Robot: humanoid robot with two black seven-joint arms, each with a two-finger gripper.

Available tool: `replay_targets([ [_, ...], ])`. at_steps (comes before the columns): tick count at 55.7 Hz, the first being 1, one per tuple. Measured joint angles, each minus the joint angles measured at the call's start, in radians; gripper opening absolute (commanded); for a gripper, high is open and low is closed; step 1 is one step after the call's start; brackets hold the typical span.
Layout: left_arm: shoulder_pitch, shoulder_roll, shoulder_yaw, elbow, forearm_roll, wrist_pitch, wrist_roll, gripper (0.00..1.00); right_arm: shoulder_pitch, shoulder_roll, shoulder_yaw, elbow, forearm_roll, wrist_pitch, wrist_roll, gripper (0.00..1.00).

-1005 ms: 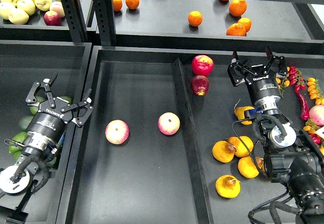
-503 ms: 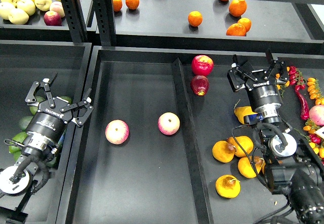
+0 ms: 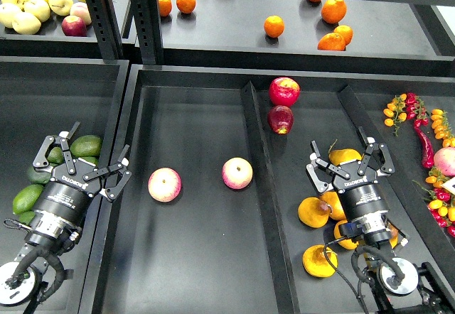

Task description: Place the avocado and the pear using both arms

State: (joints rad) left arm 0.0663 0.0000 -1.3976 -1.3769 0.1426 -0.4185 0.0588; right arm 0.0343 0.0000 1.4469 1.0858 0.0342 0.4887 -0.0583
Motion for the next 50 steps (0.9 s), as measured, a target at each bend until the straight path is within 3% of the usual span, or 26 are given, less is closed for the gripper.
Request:
replay_targets([
  [50,0.018,0.0,-0.004,0.002,-0.008,-0.002,-0.002,1.0,-0.033,0.0,0.002,0.046,0.0,0.0,-0.002,1.0],
])
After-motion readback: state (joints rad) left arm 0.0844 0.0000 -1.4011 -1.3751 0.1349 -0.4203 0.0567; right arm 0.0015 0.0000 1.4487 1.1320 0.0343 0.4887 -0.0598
